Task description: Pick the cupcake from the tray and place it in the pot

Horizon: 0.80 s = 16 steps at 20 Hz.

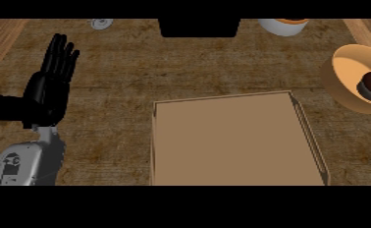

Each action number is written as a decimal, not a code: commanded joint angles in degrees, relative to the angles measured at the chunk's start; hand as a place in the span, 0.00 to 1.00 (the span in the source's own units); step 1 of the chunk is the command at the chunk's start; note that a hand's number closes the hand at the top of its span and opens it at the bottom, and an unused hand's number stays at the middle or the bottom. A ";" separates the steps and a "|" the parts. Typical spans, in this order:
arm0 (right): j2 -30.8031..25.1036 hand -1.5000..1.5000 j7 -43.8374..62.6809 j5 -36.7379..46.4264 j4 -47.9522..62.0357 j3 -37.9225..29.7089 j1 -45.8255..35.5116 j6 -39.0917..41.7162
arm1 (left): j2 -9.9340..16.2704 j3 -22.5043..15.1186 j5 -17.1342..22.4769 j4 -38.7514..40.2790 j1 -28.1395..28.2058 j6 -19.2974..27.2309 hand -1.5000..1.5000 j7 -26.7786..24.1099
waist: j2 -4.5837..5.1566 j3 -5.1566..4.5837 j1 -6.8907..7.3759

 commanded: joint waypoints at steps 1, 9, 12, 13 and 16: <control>1.05 0.00 -2.66 -7.50 -5.90 -2.90 2.25 -2.30 | 0.53 0.56 0.04 -0.58 -0.20 0.17 0.50 1.18 | -0.13 0.01 -0.50; 4.50 0.00 -5.96 -17.25 -24.65 -4.96 17.73 -2.36 | -0.76 -0.36 -2.42 0.94 -0.65 1.38 0.50 -0.96 | -0.06 -0.02 -0.91; 5.13 0.00 -6.26 -22.49 -33.57 -7.51 24.69 1.33 | 0.59 1.54 0.48 1.01 -0.55 -0.91 0.50 0.11 | -0.14 -0.02 -1.08; 3.82 0.00 -8.95 -24.53 -32.52 -8.80 25.95 1.10 | 0.07 0.83 -0.02 -1.87 -0.36 0.66 0.50 3.25 | -0.12 0.01 -0.77; 4.97 0.00 -7.84 -26.67 -37.00 -10.69 30.23 1.20 | -0.43 1.07 -1.10 3.27 -0.68 -0.23 0.50 -2.49 | 0.00 -0.03 -0.82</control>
